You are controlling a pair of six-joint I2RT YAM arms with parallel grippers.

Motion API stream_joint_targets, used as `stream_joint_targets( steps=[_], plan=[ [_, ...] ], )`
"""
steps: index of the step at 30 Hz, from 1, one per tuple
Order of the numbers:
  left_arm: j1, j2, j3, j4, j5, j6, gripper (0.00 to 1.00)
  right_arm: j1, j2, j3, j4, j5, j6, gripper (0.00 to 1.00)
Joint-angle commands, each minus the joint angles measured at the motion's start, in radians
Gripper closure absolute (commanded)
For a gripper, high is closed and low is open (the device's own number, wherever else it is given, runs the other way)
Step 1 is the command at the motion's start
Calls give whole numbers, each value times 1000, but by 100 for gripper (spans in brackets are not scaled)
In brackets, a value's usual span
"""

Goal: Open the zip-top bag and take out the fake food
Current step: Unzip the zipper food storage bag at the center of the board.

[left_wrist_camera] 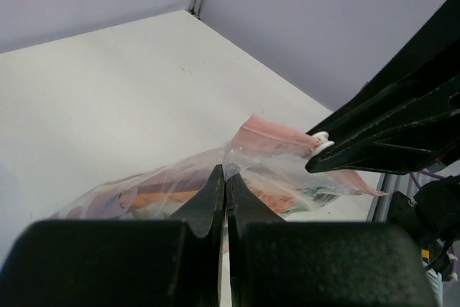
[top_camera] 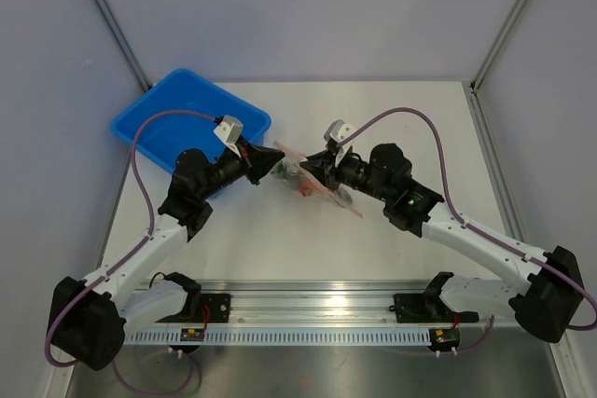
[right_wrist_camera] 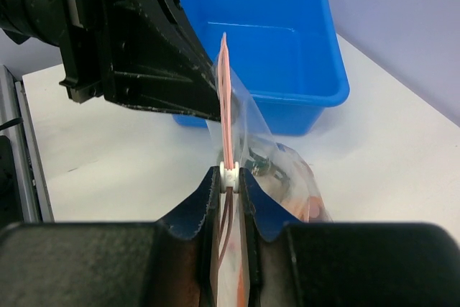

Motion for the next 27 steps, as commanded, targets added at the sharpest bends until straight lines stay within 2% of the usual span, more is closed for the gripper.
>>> stream_joint_targets(
  steps=[1,21,27],
  plan=[
    [38,-32,-1,31,-112,-23,100,10,-45,-4,-32,-13,8,93],
    [195,-60,-44,-110,-287,-109,100,9,-100,-17,-100,31,-8,98],
    [229,-87,-75,-108,-337,-139,100,9,-117,-17,-117,47,-13,98]
  ],
)
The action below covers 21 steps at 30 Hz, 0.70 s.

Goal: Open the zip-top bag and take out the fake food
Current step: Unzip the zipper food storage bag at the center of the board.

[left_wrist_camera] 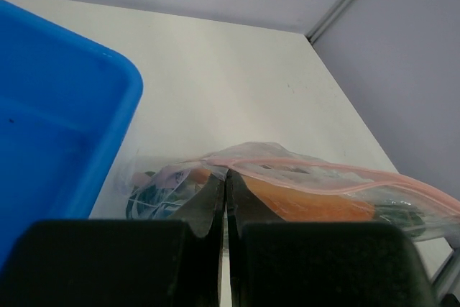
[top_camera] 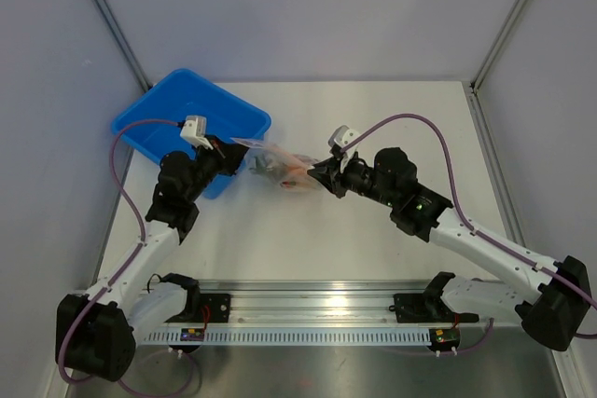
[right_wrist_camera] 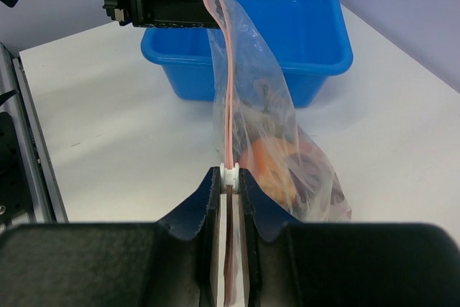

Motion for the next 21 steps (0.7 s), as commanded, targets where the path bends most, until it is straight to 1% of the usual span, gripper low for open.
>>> stream_joint_targets(
  steps=[1,10,14,15,16,17,18,19,21],
  plan=[
    [36,-39,-23,6,-123,-13,100,9,-51,3,3,38,-12,98],
    [43,-58,-32,-8,-143,-20,100,9,-100,-17,-12,83,-12,98],
    [43,-64,-34,-5,-145,-17,100,9,-103,-20,-7,81,-12,89],
    [43,-65,-34,-5,-143,-15,100,9,-103,-20,-9,78,-12,83],
    [43,-67,-34,-5,-140,-12,100,9,-101,-20,-6,78,-9,60],
    [43,-65,-34,3,-136,-9,100,9,-101,-20,-3,70,-9,51],
    [43,-65,-35,9,-116,0,100,9,-100,-18,-1,64,-9,47],
    [43,-65,-35,15,-103,6,100,9,-98,-18,-1,60,-7,41],
    [42,-58,-35,33,-70,14,100,9,-97,-15,2,41,0,34]
  ],
)
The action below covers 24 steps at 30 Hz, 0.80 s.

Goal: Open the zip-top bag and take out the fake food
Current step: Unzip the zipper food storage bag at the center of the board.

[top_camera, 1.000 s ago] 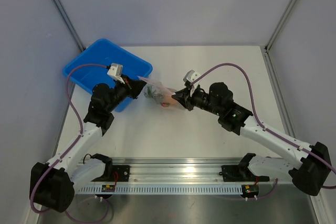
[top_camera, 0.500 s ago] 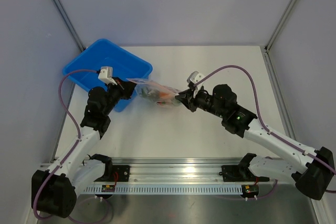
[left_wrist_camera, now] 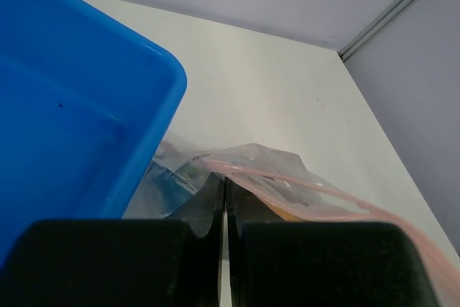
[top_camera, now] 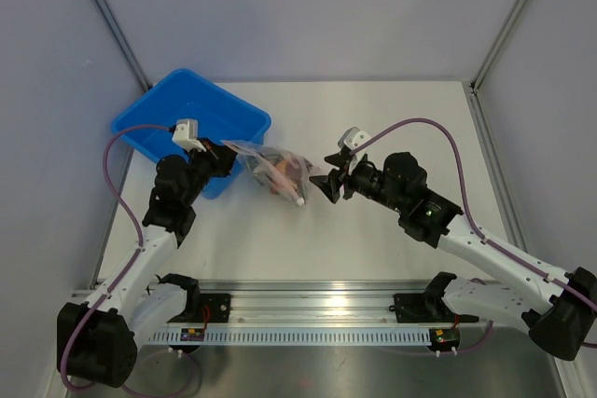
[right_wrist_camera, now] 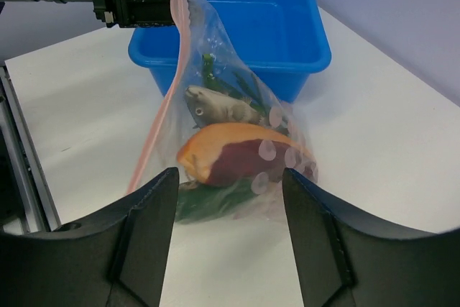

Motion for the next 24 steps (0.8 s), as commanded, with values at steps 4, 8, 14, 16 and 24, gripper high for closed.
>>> stream_joint_targets(
  steps=[4,8,14,16,24],
  plan=[
    [7,2,-13,110,44,30,100,8,-10,25,32,-63,15,30],
    [7,0,-37,183,84,19,100,8,33,77,27,-95,57,30],
    [1,20,-54,288,181,-6,100,26,174,168,-8,-34,153,30],
    [-9,26,-50,291,194,1,100,45,197,183,-7,-19,167,32],
    [-41,35,-36,305,225,31,100,74,261,222,18,26,169,45]
  ],
)
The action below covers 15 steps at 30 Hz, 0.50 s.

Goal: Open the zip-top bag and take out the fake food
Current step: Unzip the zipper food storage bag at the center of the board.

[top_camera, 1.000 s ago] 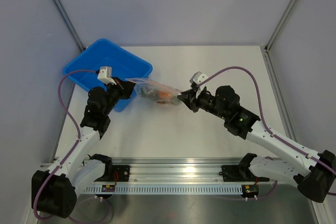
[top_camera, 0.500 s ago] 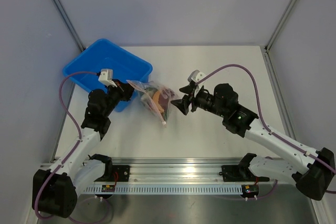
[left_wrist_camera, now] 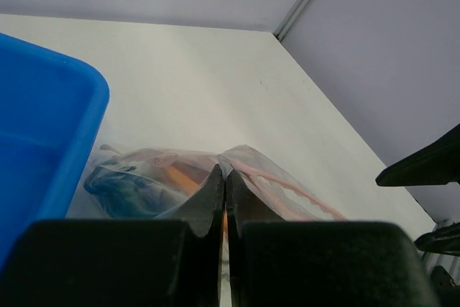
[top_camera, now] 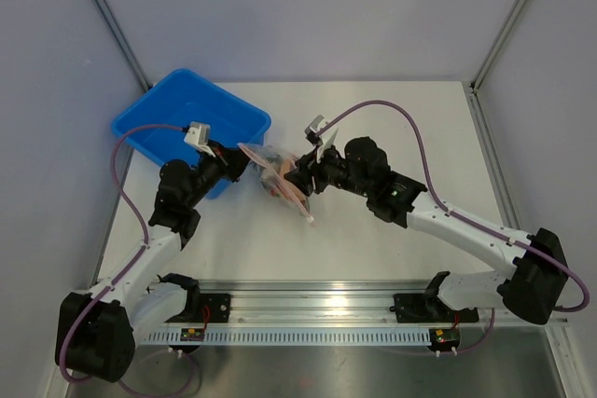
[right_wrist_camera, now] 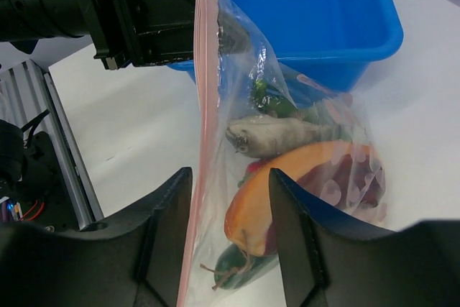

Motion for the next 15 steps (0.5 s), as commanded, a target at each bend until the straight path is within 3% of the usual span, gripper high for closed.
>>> stream_joint_targets(
  steps=[1,15],
  plan=[
    [-14,1,22,103,36,24,100,12,11,60,32,29,6,48],
    [-35,13,35,91,39,41,100,35,59,86,26,10,-33,51]
  ],
)
